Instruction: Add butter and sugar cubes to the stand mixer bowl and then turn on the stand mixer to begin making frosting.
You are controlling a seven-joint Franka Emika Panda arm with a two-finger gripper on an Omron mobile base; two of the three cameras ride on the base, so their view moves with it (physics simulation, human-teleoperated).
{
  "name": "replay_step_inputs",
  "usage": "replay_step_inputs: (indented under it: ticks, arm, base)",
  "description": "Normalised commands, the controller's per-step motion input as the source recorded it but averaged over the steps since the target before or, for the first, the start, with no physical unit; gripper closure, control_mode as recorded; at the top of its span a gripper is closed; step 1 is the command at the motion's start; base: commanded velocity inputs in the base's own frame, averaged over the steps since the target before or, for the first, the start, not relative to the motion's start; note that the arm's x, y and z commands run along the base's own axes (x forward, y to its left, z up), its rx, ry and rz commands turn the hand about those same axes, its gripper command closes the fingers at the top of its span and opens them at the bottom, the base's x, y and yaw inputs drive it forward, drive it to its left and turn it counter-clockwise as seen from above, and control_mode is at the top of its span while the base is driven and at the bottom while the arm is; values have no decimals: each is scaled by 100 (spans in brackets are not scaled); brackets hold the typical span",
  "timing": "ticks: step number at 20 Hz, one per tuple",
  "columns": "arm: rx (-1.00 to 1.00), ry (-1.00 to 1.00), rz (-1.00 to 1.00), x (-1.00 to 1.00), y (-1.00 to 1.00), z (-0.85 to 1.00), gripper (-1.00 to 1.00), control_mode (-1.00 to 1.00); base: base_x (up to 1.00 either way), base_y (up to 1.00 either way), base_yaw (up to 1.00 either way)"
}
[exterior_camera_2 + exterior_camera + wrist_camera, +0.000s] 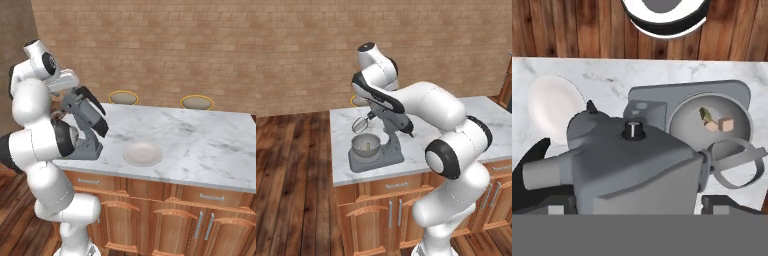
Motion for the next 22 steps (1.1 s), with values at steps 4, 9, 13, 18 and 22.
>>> replay_step_inputs:
  ticks: [4, 9, 13, 18, 22]
  arm:
    - [0, 11, 0, -18, 55, -51, -100, -100]
    - [-3, 11, 0, -26, 59, -63, -100, -100]
    - [-6, 8, 0, -29, 52, -80, -100, -100]
    - [-7, 0, 0, -16, 29, -84, -100, -100]
    - [-8, 0, 0, 0, 9, -73, -100, -100]
  base:
    - [0, 0, 0]
    - [0, 0, 0]
    - [0, 0, 0]
    - [0, 0, 0]
    - [0, 0, 0]
